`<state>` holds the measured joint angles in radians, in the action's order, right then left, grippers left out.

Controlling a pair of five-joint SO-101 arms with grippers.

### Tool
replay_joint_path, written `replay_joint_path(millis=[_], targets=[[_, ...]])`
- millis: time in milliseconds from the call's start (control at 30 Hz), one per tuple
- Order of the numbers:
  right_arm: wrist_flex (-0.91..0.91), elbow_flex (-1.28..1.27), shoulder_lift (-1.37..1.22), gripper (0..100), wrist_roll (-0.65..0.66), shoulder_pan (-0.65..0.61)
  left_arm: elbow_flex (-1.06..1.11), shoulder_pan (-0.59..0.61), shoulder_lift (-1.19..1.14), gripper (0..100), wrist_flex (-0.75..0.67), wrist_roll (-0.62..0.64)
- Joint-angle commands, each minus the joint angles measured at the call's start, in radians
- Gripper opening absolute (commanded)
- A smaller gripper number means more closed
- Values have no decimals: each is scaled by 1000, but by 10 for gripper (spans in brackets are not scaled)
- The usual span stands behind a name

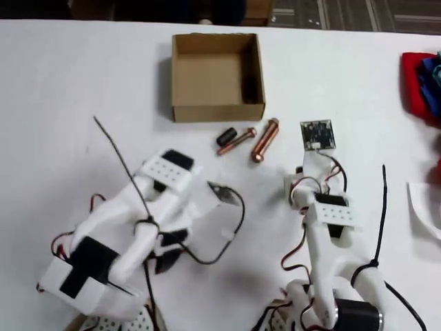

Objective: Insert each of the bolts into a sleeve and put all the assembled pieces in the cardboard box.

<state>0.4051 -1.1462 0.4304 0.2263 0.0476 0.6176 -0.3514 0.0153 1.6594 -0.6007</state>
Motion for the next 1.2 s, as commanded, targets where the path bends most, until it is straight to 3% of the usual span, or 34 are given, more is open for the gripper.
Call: replay_joint_path(millis=[0,467,567,867,933,1167], targets=[[-15,5,35,20,-2,-12,35,-9,43,146,-84,-18],[-12,5,35,20,-2,-12,133,-5,43,146,-307,-21],[-10,5,35,20,-2,-12,133,8,41,145,-315,-74],[-12,5,35,20,-2,-12,44,310,49,143,-315,-127],[-13,5,35,20,-2,-12,18,362,48,142,-315,-87],[-15,5,35,20,-2,-13,-77,402,43,146,-318,276]])
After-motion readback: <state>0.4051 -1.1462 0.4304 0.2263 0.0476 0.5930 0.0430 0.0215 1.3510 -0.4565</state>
